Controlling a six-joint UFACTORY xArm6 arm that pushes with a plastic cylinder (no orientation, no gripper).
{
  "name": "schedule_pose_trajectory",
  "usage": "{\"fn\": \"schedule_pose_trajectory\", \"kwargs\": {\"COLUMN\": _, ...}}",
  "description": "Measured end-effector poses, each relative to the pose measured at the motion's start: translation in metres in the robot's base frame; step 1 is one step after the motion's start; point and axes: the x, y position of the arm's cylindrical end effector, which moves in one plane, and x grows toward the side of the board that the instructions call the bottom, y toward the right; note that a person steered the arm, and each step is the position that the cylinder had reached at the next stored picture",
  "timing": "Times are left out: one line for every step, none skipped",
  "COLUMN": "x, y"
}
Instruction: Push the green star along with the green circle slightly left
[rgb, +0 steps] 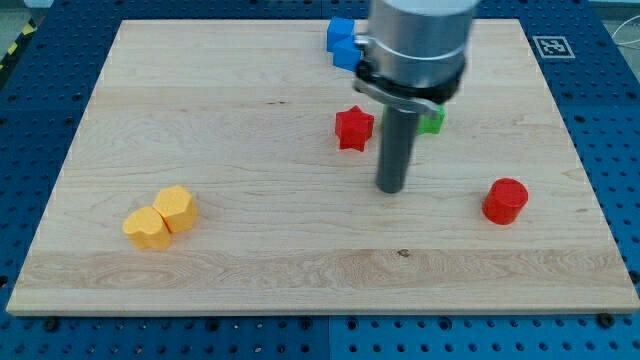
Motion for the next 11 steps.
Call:
{"fn": "schedule_pose_trajectory", "kwargs": {"x": -0.013, "y": 0.039}}
{"fn": "schedule_pose_trajectory", "kwargs": {"x": -0.033, "y": 0.064}}
{"fn": "schedule_pose_trajectory", "kwargs": {"x": -0.050, "y": 0.082}}
{"fn": "schedule_pose_trajectory", "kwargs": {"x": -0.069, "y": 0.087}}
{"fn": "schedule_pose_trajectory", "kwargs": {"x": -0.089, "y": 0.087}}
{"fn": "schedule_pose_trajectory", "kwargs": {"x": -0.096, "y": 0.087}}
{"fn": "schedule_pose_trajectory", "kwargs": {"x": -0.098, "y": 0.087}}
{"fn": "schedule_pose_trajectory", "kwargs": {"x": -0.098, "y": 0.086}}
{"fn": "schedule_pose_trajectory", "kwargs": {"x": -0.098, "y": 0.066}}
{"fn": "schedule_pose_trajectory", "kwargs": {"x": -0.098, "y": 0.048}}
{"fn": "schedule_pose_trajectory", "kwargs": {"x": -0.096, "y": 0.035}}
